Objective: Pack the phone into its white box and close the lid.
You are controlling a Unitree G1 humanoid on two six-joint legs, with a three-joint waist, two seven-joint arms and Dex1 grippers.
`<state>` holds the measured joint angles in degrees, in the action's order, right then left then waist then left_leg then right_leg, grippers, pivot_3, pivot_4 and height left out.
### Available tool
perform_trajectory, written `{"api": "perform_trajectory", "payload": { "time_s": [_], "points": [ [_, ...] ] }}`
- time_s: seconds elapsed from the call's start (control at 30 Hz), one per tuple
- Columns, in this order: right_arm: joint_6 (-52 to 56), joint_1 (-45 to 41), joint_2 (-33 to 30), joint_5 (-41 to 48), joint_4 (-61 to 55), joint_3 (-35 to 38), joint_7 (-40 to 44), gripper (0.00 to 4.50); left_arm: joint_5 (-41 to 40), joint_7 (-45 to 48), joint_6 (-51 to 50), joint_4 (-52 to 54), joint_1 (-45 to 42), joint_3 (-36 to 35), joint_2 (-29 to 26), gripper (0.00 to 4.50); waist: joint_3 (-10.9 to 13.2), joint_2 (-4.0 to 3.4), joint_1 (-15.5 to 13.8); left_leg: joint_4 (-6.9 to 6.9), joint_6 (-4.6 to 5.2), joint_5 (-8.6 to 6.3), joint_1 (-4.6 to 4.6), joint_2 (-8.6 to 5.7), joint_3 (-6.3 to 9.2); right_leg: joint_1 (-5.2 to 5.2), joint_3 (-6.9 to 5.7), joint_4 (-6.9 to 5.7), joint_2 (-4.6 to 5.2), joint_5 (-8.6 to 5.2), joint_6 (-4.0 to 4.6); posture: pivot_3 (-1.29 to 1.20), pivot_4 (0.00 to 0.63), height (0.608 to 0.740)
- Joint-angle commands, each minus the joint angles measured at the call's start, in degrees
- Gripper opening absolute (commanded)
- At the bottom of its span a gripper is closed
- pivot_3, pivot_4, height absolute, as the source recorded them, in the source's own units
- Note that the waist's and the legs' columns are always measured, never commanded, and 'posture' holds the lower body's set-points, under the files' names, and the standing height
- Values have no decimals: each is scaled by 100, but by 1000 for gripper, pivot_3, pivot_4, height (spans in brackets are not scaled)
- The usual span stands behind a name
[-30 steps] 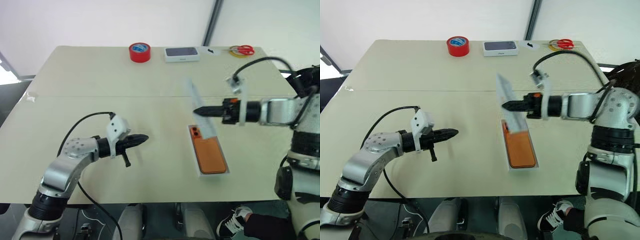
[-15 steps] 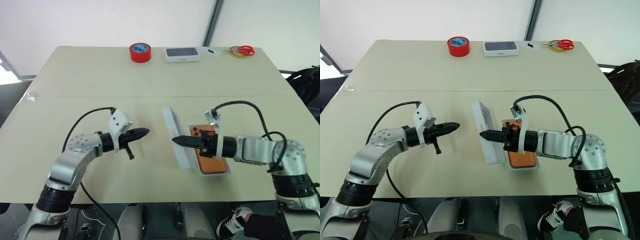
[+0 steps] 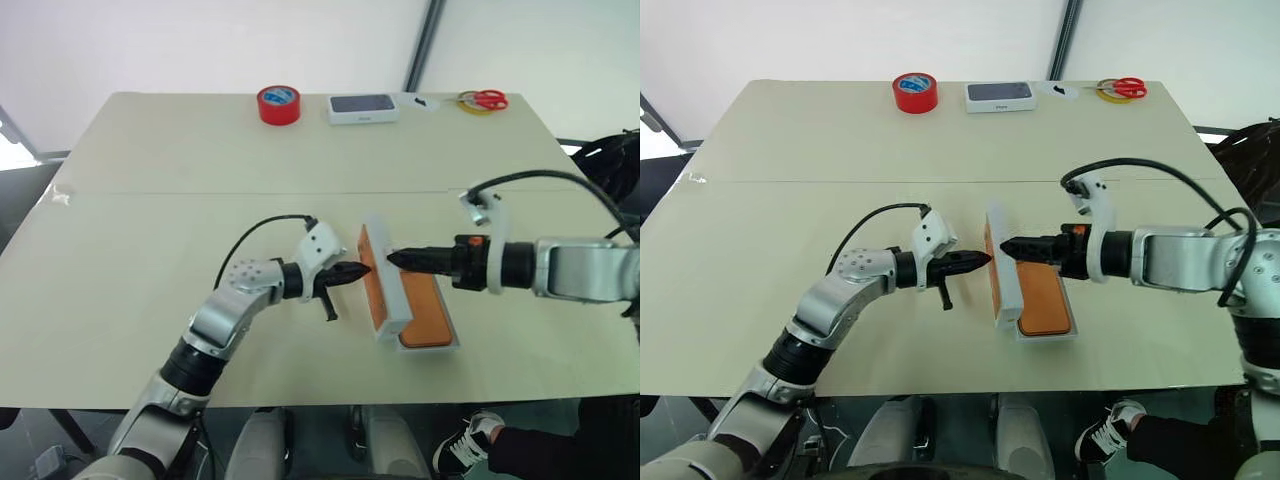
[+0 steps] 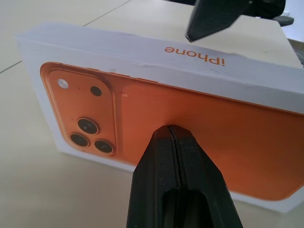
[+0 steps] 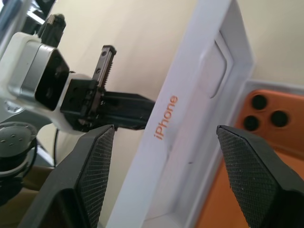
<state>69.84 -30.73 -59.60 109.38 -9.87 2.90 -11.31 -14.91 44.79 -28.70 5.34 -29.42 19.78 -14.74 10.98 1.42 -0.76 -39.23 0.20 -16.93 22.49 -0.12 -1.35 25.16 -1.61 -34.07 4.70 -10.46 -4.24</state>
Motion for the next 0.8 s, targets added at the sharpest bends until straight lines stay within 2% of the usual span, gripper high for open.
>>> {"api": "perform_trajectory", "payload": {
  "time_s": [0.03,0.2,0.37,0.47,0.67,0.8],
  "points": [
    [-173,-144,-159,-947,228,226,310,2685,134,-27,121,-23,-189,181,191,0,-1,1,-2,0,0,0,-1,0,-1,-1,0,0,0,0,0,0,150,732],
    [-307,-83,-344,-3012,-61,-143,1191,26,110,-115,-1,-115,-242,151,463,0,-1,0,-3,0,2,-1,2,-2,-1,1,1,2,1,2,-4,0,150,732],
    [-595,33,-554,-4635,-433,-588,2163,26,-60,-289,-237,-40,-230,-203,592,0,-1,0,3,0,2,-1,2,-1,0,4,1,0,0,2,-6,0,150,732],
    [-738,192,-644,-5340,-647,-793,2616,26,-108,-386,-414,45,-214,-443,447,0,-1,0,5,0,2,-1,2,-1,0,5,0,1,0,2,-7,0,150,732],
    [-828,446,-460,-6263,-931,-953,3137,26,47,-380,-600,-22,-222,-490,-60,0,-1,0,2,0,2,-1,2,-1,0,6,0,-1,0,3,-7,0,150,732],
    [-835,503,-218,-6663,-999,-949,3346,26,230,-280,-657,-223,-268,-237,-208,0,-1,0,-4,-1,2,-1,2,-3,0,5,0,0,2,3,-6,0,150,732]
  ]
}}
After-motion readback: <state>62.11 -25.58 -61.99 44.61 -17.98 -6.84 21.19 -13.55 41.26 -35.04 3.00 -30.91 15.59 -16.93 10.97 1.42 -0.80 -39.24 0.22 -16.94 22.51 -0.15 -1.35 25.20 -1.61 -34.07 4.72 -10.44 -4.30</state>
